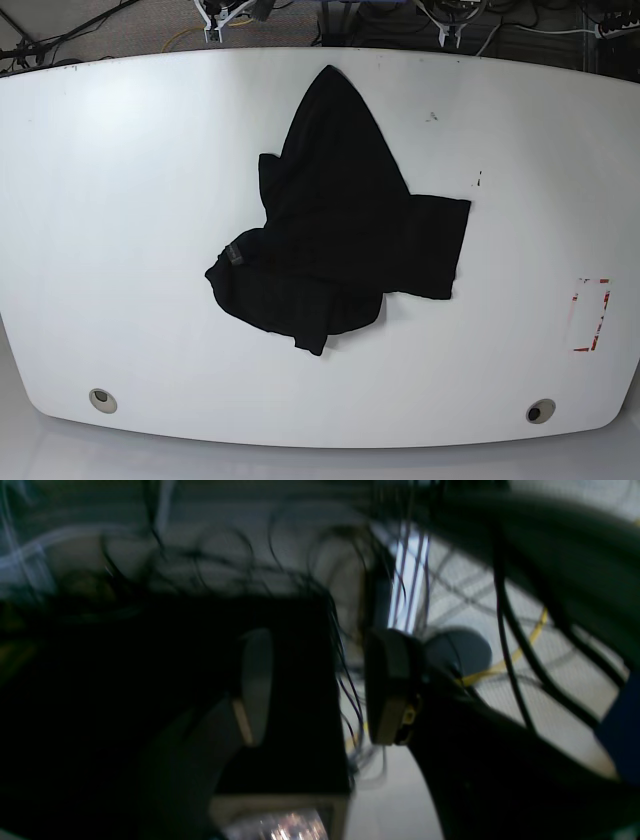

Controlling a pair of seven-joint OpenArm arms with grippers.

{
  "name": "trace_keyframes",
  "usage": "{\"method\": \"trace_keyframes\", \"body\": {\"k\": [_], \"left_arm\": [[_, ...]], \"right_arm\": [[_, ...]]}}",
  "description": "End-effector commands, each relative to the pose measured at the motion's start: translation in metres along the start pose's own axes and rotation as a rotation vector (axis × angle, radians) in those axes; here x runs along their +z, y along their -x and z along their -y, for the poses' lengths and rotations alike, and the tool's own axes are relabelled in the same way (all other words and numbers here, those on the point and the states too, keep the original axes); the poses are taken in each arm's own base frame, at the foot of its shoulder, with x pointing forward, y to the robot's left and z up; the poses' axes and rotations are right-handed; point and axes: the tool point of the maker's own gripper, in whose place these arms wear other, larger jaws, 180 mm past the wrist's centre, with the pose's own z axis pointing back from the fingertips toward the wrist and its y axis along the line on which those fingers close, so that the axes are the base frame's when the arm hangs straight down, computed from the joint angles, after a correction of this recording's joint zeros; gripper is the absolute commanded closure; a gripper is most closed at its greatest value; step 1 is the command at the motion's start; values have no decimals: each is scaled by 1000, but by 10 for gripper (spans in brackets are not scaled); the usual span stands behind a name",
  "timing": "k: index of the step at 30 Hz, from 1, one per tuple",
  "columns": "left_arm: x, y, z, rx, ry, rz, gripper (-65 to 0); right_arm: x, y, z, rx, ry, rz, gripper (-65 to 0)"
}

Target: Fold the T-shirt properly

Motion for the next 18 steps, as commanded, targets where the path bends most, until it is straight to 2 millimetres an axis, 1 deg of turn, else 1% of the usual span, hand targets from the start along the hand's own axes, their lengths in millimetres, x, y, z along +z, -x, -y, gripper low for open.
{"method": "trace_keyframes", "body": {"k": [1,3,6,8,12,18], "left_arm": [[4,-7,-8,-13,-14,44,-274],[8,-6,-10,-19,-19,57,-274],[11,-2,-12,-23,-23,64,-272],[14,4,-12,-25,-25,61,-272],[20,11,-15,-35,-31,72,-271],[42,14,-21,-67,-48,133,-271]], "right_arm": [[6,0,5,2,3,38,-219],[9,-1,6,11,4,52,-219],[13,4,6,22,5,45,-219],[18,12,7,27,6,40,-219],[28,21,9,42,9,46,-219],[49,34,10,62,14,69,-219]]}}
